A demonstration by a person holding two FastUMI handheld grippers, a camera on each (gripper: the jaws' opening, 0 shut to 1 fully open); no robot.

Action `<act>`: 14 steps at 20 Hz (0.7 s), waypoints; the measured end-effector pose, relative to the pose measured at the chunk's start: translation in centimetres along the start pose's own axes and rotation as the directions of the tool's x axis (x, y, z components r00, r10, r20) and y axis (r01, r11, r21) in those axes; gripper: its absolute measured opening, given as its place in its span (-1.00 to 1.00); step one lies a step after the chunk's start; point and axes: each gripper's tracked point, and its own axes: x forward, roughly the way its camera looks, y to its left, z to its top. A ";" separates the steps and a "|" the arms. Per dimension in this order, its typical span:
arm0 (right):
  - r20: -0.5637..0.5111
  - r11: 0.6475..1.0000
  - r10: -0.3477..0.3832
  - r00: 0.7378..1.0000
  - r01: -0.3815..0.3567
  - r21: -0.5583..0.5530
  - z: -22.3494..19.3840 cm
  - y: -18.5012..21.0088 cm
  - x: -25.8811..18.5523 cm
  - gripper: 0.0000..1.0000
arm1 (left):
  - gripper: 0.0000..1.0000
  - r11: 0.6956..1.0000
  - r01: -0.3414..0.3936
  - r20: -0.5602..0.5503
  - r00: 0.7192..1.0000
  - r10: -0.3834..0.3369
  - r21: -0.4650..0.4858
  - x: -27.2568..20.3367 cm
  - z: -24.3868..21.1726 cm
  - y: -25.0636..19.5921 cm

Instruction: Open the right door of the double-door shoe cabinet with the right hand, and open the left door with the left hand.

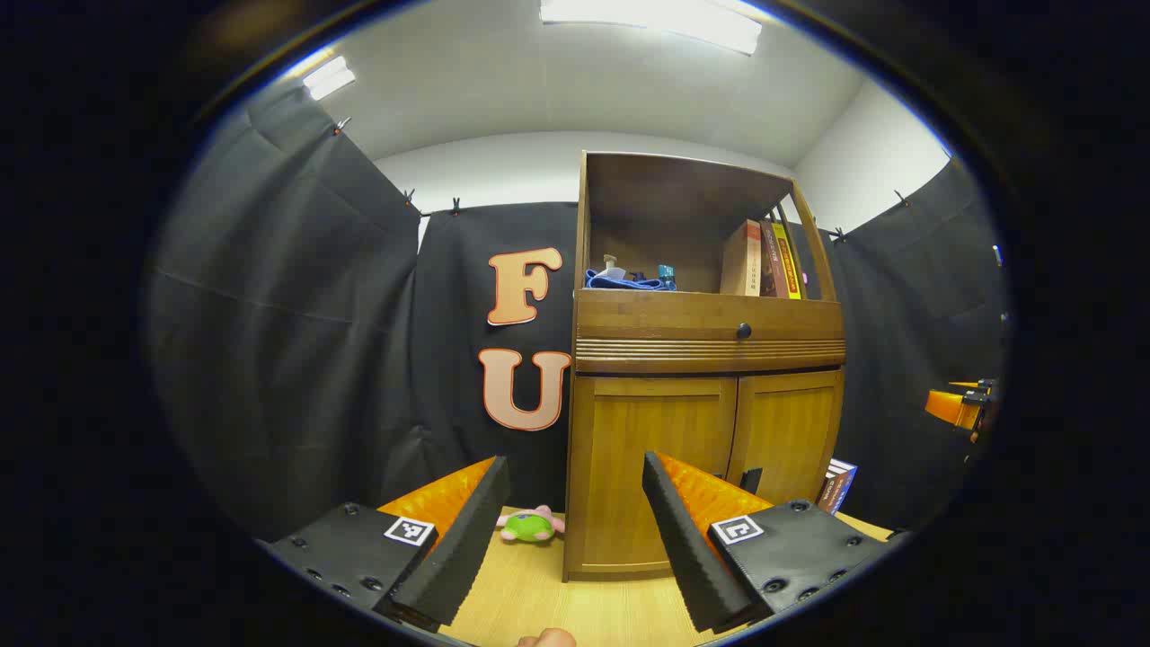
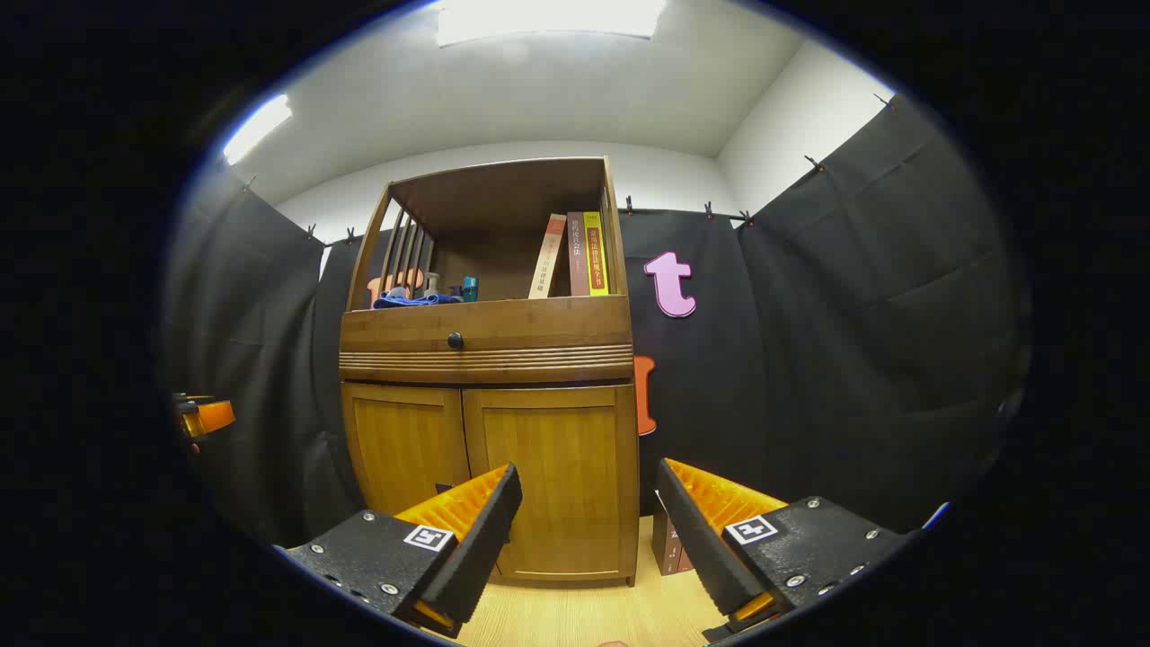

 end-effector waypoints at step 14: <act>-0.004 1.000 -0.002 1.000 0.002 0.008 0.4 -0.2 -0.1 1.00 | 0.89 1.000 0.011 -0.002 1.000 -0.011 0.000 -0.1 -0.2 -0.4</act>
